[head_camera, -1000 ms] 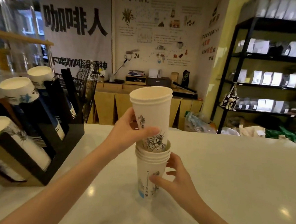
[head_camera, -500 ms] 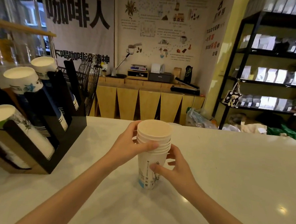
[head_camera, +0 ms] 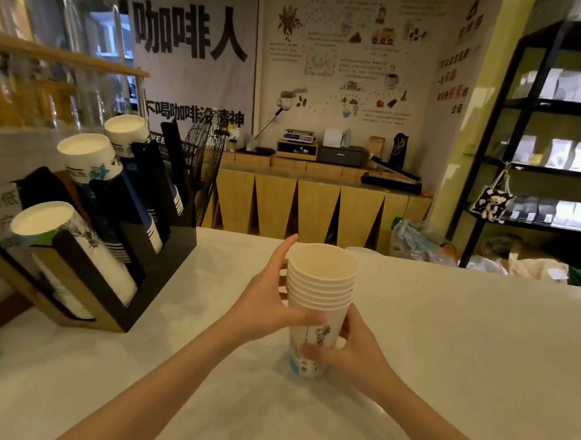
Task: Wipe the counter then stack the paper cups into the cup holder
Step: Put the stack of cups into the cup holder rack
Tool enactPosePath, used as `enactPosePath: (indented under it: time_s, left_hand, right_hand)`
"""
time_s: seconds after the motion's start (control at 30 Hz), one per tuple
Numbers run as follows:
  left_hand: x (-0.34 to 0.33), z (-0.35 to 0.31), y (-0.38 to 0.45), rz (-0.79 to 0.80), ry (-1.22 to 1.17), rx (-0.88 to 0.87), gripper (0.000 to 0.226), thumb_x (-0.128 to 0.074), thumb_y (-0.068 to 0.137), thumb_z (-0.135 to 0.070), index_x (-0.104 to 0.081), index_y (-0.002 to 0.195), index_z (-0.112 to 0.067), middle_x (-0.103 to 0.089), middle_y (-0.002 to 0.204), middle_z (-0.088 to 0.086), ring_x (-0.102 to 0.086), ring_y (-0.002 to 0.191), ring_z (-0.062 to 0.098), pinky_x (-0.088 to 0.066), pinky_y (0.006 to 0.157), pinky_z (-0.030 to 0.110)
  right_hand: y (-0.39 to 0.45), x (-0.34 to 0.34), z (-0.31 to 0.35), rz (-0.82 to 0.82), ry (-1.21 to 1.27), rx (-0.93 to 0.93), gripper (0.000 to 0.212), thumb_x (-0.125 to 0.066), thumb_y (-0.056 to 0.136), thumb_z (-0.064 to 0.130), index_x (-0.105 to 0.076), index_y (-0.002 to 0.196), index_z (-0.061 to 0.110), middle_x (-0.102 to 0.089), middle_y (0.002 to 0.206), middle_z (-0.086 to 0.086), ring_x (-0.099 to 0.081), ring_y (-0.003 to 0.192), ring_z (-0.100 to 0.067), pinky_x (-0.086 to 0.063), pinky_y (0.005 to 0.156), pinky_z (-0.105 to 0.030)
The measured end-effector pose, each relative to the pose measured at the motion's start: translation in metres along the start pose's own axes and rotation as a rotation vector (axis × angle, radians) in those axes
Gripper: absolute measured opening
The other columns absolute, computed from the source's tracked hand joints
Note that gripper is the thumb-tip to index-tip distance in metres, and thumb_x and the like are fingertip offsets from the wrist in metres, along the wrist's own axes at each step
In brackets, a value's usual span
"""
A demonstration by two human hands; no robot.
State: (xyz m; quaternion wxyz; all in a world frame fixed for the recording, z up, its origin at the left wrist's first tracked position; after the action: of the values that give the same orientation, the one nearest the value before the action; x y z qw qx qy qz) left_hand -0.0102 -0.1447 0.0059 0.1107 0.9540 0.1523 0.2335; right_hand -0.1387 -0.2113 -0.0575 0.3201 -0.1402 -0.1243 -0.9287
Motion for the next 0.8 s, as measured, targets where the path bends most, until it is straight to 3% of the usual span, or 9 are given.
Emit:
enactPosePath:
  time_s: [0.1,0.2,0.33,0.5,0.6,0.7,0.8]
  left_hand:
    - [0.021,-0.022,-0.005,-0.152,0.187,-0.115,0.108,-0.083,0.055,-0.032,-0.008,0.131,-0.052,-0.032,0.144,-0.011,-0.036,0.127,0.008,-0.036,0.103,0.031]
    - [0.044,-0.047,-0.015,-0.271,0.425,-0.278,0.087,-0.078,0.063,-0.035,-0.022,0.129,-0.044,-0.034,0.144,-0.006,-0.033,0.126,0.005,-0.032,0.105,0.027]
    - [0.087,-0.068,-0.030,-0.447,0.586,-0.348,0.061,-0.069,0.067,-0.044,-0.051,0.121,-0.020,-0.051,0.130,0.002,-0.045,0.120,0.012,-0.036,0.101,0.019]
    - [0.148,-0.080,-0.060,-0.683,0.685,-0.276,0.044,-0.071,0.070,-0.036,-0.060,0.105,-0.013,-0.063,0.103,0.000,-0.056,0.097,0.011,-0.040,0.083,0.010]
    - [0.179,-0.080,-0.083,-0.801,0.632,-0.223,0.040,-0.073,0.070,-0.028,-0.054,0.104,-0.021,-0.059,0.095,-0.013,-0.057,0.086,0.001,-0.041,0.081,0.004]
    - [0.203,-0.077,-0.103,-0.919,0.593,-0.195,0.066,-0.075,0.070,-0.022,-0.037,0.124,-0.028,-0.052,0.090,-0.024,-0.053,0.083,-0.010,-0.045,0.075,0.003]
    - [0.228,-0.068,-0.117,-0.965,0.571,-0.169,0.086,-0.073,0.072,-0.022,-0.016,0.133,-0.043,-0.054,0.094,-0.017,-0.058,0.083,-0.003,-0.047,0.070,0.004]
  right_hand:
    - [0.010,0.000,0.014,0.005,0.012,0.044,0.073,-0.083,0.059,0.017,-0.042,0.118,0.026,-0.061,0.108,0.012,-0.058,0.100,-0.003,-0.053,0.065,-0.016]
    - [0.024,-0.003,0.037,0.037,0.048,0.114,0.081,-0.084,0.051,0.026,-0.041,0.120,0.023,-0.062,0.107,0.008,-0.060,0.098,-0.006,-0.053,0.066,-0.020]
    - [0.045,-0.016,0.073,0.097,0.077,0.213,0.081,-0.083,0.058,0.017,-0.036,0.123,0.027,-0.058,0.109,0.010,-0.058,0.100,-0.009,-0.051,0.070,-0.022]
    - [0.066,-0.037,0.132,0.193,0.088,0.354,0.083,-0.081,0.061,0.021,-0.034,0.128,0.031,-0.060,0.107,0.008,-0.063,0.095,-0.009,-0.056,0.065,-0.022]
    - [0.074,-0.053,0.176,0.230,0.032,0.496,0.068,-0.082,0.055,0.029,-0.046,0.113,0.034,-0.060,0.101,0.015,-0.062,0.089,-0.004,-0.054,0.057,-0.013]
    - [0.079,-0.075,0.217,0.247,-0.053,0.620,0.070,-0.081,0.049,0.042,-0.050,0.111,0.036,-0.061,0.101,0.017,-0.062,0.091,-0.003,-0.056,0.065,-0.019]
    - [0.083,-0.103,0.255,0.299,-0.244,0.733,0.065,-0.080,0.056,0.042,-0.050,0.113,0.033,-0.057,0.094,0.020,-0.058,0.086,0.001,-0.052,0.064,-0.016]
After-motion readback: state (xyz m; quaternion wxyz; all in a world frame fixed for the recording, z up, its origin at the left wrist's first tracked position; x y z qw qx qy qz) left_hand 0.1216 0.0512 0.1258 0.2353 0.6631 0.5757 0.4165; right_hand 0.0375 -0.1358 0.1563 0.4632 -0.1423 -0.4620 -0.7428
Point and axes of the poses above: each hand's wrist, its own y-axis towards the middle knuckle, its own x-axis out of the back of the hand, z = x × y, the point moved 5 cm from there along y, towards the middle knuckle
